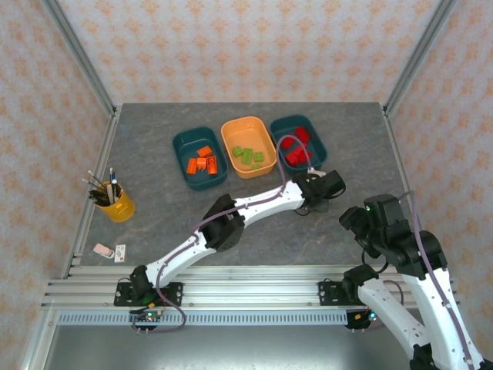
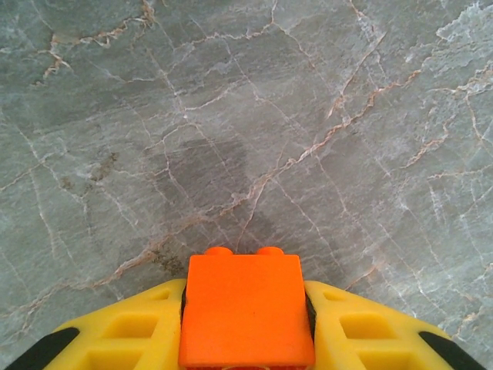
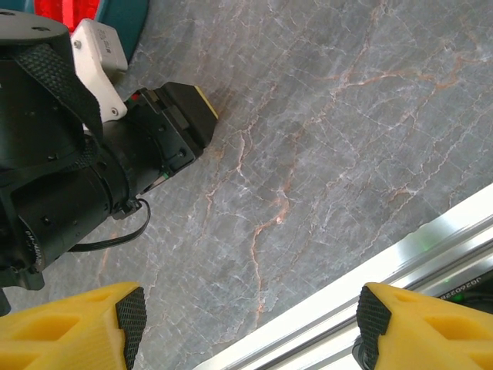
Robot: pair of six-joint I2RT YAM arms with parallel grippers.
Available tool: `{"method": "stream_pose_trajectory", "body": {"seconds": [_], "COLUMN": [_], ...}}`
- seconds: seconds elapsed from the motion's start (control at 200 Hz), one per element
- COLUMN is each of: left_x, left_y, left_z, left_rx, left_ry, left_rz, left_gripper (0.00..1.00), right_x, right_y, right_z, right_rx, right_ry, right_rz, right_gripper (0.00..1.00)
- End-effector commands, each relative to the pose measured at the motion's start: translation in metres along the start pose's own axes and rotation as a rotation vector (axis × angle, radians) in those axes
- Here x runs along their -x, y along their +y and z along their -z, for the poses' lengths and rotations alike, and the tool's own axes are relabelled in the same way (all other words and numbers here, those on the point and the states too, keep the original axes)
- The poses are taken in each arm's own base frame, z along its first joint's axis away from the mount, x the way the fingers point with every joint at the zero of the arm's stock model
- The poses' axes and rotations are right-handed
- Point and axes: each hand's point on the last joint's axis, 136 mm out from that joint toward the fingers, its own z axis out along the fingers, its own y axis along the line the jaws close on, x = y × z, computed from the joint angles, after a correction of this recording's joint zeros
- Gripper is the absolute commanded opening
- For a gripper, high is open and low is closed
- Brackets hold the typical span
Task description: Sort the legos into containers by color
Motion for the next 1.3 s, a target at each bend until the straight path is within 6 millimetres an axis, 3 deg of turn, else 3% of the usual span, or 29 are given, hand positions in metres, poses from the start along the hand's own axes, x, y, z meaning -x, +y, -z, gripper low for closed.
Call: {"method": "stream_pose_trajectory", "body": {"seconds": [0.0,0.095,0.24,0.36,0.48,0.57,0.736,0.936,1.091,1.296], "left_x": [0.025,0.045,0.065,0.079,0.090,0.098,0.107,0.116,0.125,0.132], "left_y": [0.019,0.032,0.083,0.140,0.211,0.263,0.340,0.415,0.445,0.466], "left_z": [0.039,0.068,0.103,0.131,0.153,0.164,0.166,0.142,0.115,0.084], "left_rx": [0.014,-0.040,-0.022,0.030,0.107,0.152,0.255,0.389,0.438,0.493], "left_ry": [-0.036,-0.055,-0.048,-0.053,-0.064,-0.075,-0.064,-0.023,0.013,0.052], "left_rz": [0.045,0.097,0.172,0.220,0.287,0.351,0.417,0.521,0.558,0.568], "left_gripper": [0.32,0.32,0.32,0.32,0.32,0.33,0.33,0.33,0.33,0.33], "right_x": [0.005,0.006,0.004,0.002,0.000,-0.012,-0.037,-0.056,-0.045,-0.043], "right_y": [0.015,0.044,0.102,0.133,0.165,0.190,0.250,0.319,0.351,0.370], "right_z": [-0.001,-0.004,-0.008,-0.023,-0.036,-0.052,-0.074,-0.104,-0.118,-0.128], "right_rx": [0.067,0.196,0.418,0.463,0.495,0.497,0.576,0.685,0.775,0.774], "right_ry": [-0.024,-0.009,0.048,0.111,0.140,0.186,0.243,0.285,0.209,0.212], "right_rz": [0.027,0.053,0.085,0.112,0.157,0.212,0.270,0.268,0.215,0.214], "right_gripper": [0.74,0.76,0.77,0.77,0.77,0.77,0.79,0.79,0.80,0.80]}}
